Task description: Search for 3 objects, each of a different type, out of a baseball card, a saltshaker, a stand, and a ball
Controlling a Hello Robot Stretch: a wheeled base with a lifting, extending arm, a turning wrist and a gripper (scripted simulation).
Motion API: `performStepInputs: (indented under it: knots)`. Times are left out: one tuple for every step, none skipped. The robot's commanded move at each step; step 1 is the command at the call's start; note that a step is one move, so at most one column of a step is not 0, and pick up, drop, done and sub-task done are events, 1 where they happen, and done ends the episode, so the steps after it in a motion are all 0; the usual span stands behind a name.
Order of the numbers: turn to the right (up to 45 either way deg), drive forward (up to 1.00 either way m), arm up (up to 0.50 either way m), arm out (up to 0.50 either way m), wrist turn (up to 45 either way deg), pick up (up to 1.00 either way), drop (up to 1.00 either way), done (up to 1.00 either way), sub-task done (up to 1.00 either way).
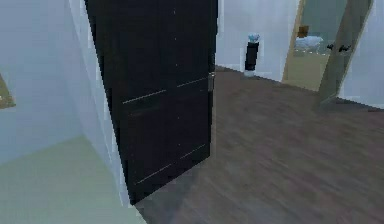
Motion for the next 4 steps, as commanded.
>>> performStepInputs:
  knots:
    - [45.0,0.0,0.0,0.0,0.0,0.0,0.0,0.0,0.0]
    - [3.0,0.0,0.0,0.0,0.0,0.0,0.0,0.0,0.0]
    - [-45.0,0.0,0.0,0.0,0.0,0.0,0.0,0.0,0.0]
    - [-45.0,0.0,0.0,0.0,0.0,0.0,0.0,0.0,0.0]
